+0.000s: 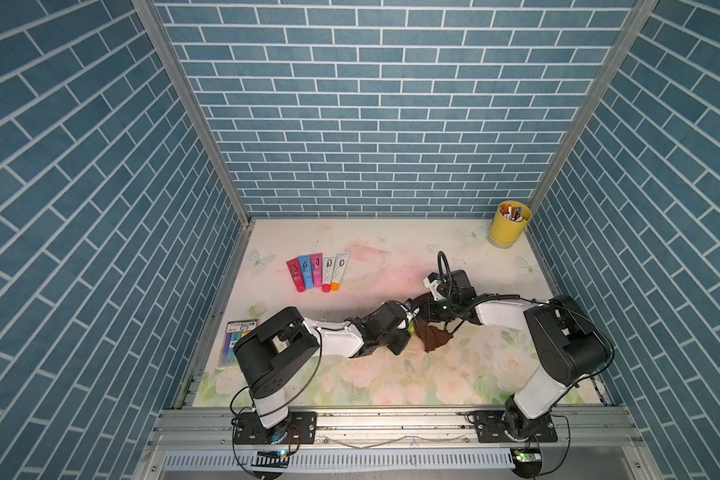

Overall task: Wipe the surface of the toothpaste tube
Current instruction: Wipe the dirt from the toothpaste tube, then place the cleaning item at the center of the board, then move the toothpaste to the center of the board.

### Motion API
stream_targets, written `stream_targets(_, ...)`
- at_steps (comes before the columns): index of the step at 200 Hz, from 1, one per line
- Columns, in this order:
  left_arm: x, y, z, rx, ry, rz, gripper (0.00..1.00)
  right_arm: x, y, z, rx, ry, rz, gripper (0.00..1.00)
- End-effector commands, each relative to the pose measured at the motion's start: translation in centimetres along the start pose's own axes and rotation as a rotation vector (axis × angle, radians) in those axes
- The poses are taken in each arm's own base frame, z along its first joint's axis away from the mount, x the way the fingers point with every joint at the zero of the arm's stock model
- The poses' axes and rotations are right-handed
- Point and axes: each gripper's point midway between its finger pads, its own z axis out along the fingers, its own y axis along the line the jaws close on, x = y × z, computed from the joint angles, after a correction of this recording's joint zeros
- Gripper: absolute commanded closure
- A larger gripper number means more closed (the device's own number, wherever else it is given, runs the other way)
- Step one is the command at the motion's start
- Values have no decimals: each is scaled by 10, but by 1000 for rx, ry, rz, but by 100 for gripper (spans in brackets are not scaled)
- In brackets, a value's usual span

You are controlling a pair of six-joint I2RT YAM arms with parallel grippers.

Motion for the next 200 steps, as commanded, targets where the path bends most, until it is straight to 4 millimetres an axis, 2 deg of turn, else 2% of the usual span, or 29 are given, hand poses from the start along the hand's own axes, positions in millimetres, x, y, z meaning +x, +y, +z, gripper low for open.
stream_targets(1, 4, -1, -15, -5, 4, 11, 100, 42, -105, -13, 395, 65, 142, 100)
stream_targets(51, 18, 17, -27, -98, 34, -23, 100, 33, -108, -35, 453, -4, 151, 100)
stream_targets(78, 25, 34, -37, -184, 41, -78, 100, 33, -95, -46, 417, -29, 152, 100)
stream_targets(107, 22, 50, -46, -238, 19, -151, 100, 33, -68, -63, 356, -64, 135, 100)
stream_targets(136, 0, 59, -46, -260, -38, -212, 100, 50, -40, -66, 329, -16, 70, 100)
stream_targets(157, -26, 63, -40, -287, -106, -243, 100, 69, -30, -61, 308, 16, 39, 100)
stream_targets(200, -72, 60, 0, -268, -180, -314, 100, 103, -29, -58, 245, 49, 53, 100)
